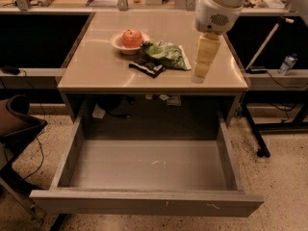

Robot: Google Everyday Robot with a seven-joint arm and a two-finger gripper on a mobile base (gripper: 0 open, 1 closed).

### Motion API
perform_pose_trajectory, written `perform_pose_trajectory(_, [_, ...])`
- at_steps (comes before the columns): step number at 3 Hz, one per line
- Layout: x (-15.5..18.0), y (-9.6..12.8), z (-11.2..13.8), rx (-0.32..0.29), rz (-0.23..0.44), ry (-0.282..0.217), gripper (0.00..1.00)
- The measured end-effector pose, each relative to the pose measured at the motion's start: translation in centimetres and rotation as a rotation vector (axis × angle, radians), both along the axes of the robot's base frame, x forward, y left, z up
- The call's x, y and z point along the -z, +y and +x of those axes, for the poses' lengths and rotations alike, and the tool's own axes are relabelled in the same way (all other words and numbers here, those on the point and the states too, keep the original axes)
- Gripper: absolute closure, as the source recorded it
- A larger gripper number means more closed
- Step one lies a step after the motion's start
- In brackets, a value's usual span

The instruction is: Place rxbar chocolate into top drawer

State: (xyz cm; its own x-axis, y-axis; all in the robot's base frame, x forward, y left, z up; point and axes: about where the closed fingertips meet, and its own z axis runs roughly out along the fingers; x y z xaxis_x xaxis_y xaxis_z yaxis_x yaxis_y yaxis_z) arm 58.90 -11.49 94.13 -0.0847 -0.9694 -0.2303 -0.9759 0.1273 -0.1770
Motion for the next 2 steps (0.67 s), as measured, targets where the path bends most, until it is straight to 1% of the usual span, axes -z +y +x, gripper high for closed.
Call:
perform_pose_trajectory(1, [3.95,4.85,3.22,-0.082,0.060,0.054,0.00])
perform_pose_trajectory(2, [3.94,4.86,3.23,-0.082,0.060,0.054,0.00])
